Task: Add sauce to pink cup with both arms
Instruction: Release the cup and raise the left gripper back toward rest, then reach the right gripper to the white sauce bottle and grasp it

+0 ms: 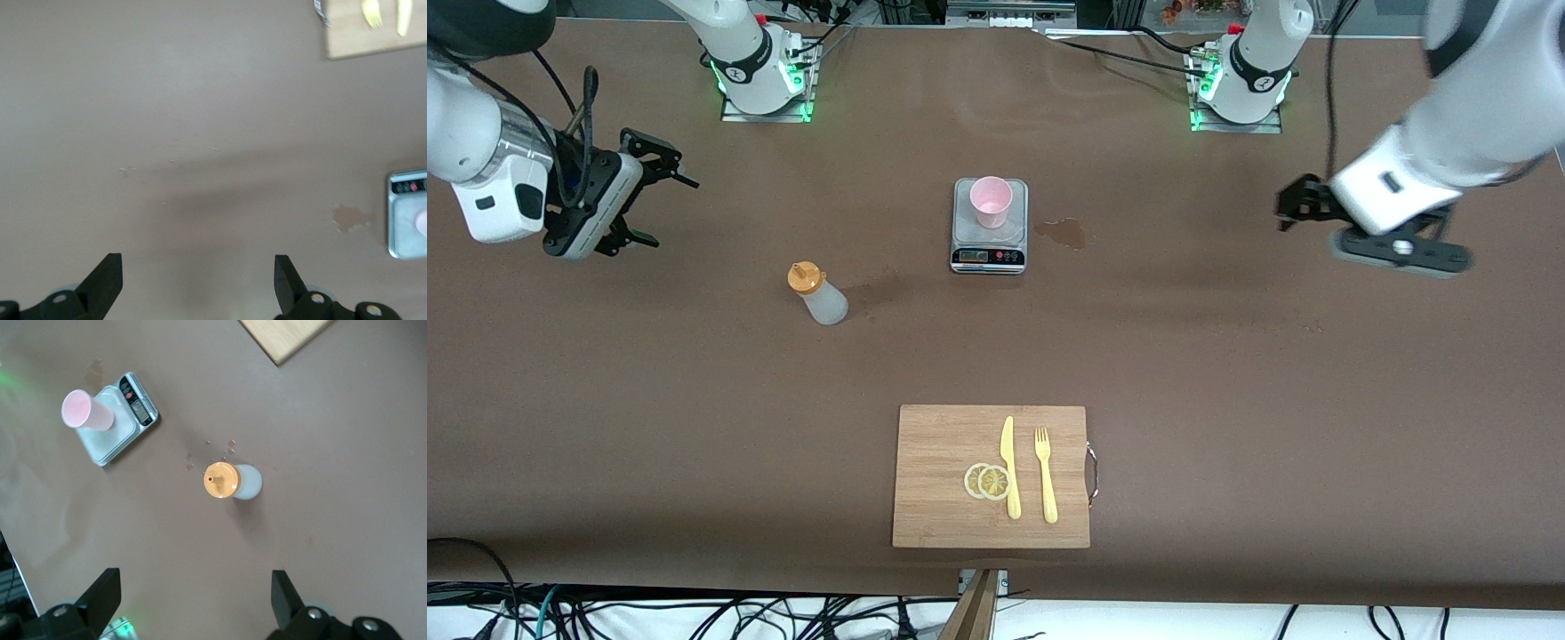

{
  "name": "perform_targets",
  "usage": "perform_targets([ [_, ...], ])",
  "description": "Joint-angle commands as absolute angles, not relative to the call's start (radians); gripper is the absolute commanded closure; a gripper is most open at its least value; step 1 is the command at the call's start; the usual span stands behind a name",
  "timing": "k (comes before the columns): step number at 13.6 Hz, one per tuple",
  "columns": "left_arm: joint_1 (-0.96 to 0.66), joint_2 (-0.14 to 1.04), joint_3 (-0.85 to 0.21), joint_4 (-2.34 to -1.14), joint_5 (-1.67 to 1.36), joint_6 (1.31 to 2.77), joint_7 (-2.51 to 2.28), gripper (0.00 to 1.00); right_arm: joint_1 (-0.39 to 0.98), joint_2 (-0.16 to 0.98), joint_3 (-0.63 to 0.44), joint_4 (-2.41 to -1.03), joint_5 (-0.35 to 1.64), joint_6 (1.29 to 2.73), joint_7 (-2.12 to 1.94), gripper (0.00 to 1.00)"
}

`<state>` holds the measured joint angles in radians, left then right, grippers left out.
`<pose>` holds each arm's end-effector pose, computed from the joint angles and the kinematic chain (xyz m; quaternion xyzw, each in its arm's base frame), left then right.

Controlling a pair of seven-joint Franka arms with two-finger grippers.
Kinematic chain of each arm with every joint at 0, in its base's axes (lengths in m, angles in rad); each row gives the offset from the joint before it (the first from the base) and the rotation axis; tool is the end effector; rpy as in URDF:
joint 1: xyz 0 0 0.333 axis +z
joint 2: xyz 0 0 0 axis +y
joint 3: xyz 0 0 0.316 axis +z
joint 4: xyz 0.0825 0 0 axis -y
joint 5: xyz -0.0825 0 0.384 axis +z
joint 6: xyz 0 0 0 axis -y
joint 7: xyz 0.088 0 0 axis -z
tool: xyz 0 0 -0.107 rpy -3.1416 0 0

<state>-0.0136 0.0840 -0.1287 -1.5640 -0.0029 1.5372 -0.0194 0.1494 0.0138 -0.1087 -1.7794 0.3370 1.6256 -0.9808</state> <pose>0.5680 -0.0788 0.5779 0.9966 -0.0614 -0.0554 0.0024 0.5479 0.0564 0.5290 -0.8685 -0.4600 -0.0014 0.1848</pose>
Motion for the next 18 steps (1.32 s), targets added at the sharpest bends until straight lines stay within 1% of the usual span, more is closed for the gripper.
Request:
perform_targets([
  [1, 0.029, 0.049, -0.137, -1.612, -0.023, 1.563, 0.002, 0.00, 0.071, 0.040, -0.104, -1.835, 0.432, 1.654, -1.261, 0.00],
  [3, 0.032, 0.057, -0.137, -1.599, -0.026, 1.551, -0.003, 0.00, 0.017, 0.096, -0.106, -1.836, 0.486, 1.647, -1.485, 0.00],
  [6, 0.032, 0.060, -0.133, -1.586, -0.046, 1.546, -0.002, 0.00, -0.052, 0.228, -0.106, -1.868, 0.641, 1.635, -1.925, 0.00],
  [7, 0.032, 0.069, -0.130, -1.560, -0.072, 1.555, 0.000, 0.00, -0.073, 0.268, -0.106, -1.870, 0.664, 1.635, -2.028, 0.00],
  [9, 0.031, 0.100, -0.130, -1.540, -0.037, 1.563, 0.000, 0.00, -0.101, 0.371, -0.106, -1.871, 0.789, 1.628, -2.245, 0.00],
  [11, 0.028, 0.117, -0.133, -1.525, 0.027, 1.595, -0.008, 0.00, -0.118, 0.487, -0.106, -1.871, 0.908, 1.573, -2.417, 0.00],
  [14, 0.035, 0.107, -0.127, -1.516, 0.042, 1.594, -0.003, 0.00, -0.126, 0.621, -0.106, -1.871, 1.037, 1.542, -2.560, 0.00],
  [17, 0.044, 0.109, -0.130, -1.516, 0.049, 1.592, -0.009, 0.00, -0.107, 0.715, -0.104, -1.897, 1.150, 1.502, -2.612, 0.00],
  [18, 0.044, 0.109, -0.132, -1.517, 0.052, 1.595, -0.009, 0.00, -0.094, 0.721, -0.104, -1.914, 1.178, 1.502, -2.634, 0.00],
])
